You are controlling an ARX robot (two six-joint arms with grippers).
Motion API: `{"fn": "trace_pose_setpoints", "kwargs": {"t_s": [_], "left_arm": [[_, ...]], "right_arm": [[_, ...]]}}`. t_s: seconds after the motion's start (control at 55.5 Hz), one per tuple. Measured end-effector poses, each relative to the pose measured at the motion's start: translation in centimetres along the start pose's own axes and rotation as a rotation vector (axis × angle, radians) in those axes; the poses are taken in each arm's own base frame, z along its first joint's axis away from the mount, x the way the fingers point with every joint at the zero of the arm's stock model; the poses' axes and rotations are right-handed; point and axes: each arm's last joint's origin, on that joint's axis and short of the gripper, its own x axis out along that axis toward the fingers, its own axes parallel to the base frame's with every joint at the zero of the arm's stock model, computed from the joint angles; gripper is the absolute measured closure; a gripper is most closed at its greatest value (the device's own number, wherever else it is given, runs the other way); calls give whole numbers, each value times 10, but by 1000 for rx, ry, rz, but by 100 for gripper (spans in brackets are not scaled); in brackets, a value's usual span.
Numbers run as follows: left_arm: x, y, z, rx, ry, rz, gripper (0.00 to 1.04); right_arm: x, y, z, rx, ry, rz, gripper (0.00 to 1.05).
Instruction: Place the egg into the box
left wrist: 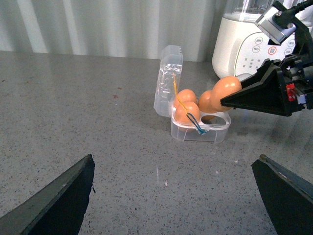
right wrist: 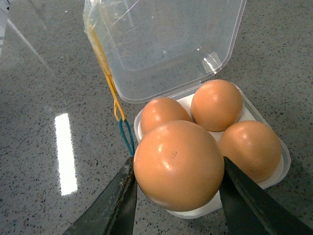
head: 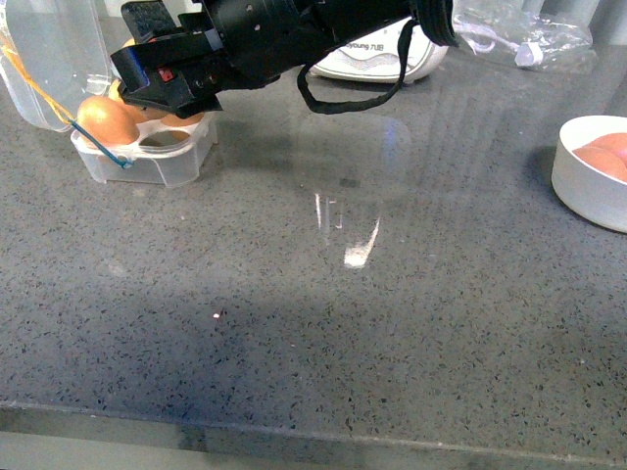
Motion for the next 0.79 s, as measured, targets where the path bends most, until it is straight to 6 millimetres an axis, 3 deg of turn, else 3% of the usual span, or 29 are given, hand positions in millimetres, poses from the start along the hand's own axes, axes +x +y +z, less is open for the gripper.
{"fn": "trace_pose_setpoints", "kwargs": {"t_s": [0.378, 0.756, 0.792], "left_arm": [[0, 0, 0, 0, 0, 0, 7], [0, 0, 0, 0, 0, 0, 7], [0, 0, 0, 0, 0, 0, 7]], "right_arm": [[5, -1, 0, -7, 30, -27, 63], [3, -3, -5, -11, 42, -28, 7], [2, -2, -7, -10, 42, -29, 6]]}}
